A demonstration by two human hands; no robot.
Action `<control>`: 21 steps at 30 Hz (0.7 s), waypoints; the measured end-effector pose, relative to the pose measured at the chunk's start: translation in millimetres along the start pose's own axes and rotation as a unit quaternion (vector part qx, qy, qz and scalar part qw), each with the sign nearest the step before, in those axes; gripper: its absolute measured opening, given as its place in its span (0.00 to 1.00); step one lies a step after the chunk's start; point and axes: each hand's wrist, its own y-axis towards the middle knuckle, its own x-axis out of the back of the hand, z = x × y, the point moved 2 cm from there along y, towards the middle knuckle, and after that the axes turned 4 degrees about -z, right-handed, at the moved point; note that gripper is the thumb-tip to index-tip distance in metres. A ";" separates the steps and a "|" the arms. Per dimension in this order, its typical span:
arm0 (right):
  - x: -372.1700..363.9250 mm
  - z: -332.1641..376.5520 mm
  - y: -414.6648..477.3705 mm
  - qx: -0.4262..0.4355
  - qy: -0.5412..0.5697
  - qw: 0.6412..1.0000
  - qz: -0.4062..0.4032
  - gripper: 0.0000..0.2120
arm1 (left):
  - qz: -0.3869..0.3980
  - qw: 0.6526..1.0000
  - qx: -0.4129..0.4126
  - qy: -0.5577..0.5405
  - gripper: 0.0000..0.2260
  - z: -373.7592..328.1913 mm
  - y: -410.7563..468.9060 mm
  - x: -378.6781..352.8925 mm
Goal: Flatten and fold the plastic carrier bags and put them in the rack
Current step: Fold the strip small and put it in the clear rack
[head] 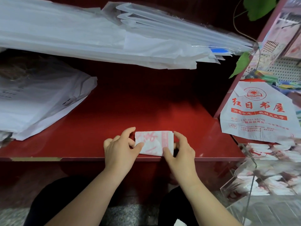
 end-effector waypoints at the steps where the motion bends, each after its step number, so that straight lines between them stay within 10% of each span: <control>1: -2.0 1.7 -1.4 0.003 -0.029 1.000 0.009 0.26 | -0.004 1.000 -0.013 0.006 0.22 -2.0 0.3 1.3; 12: -1.0 -16.4 -11.0 0.238 -0.304 0.922 0.022 0.29 | 0.031 0.958 -0.254 0.133 0.14 0.7 0.3 -7.6; 21: 22.0 -19.3 -3.9 0.241 -0.163 0.957 -0.012 0.12 | 0.119 0.924 -0.351 0.096 0.17 7.5 -9.2 -7.5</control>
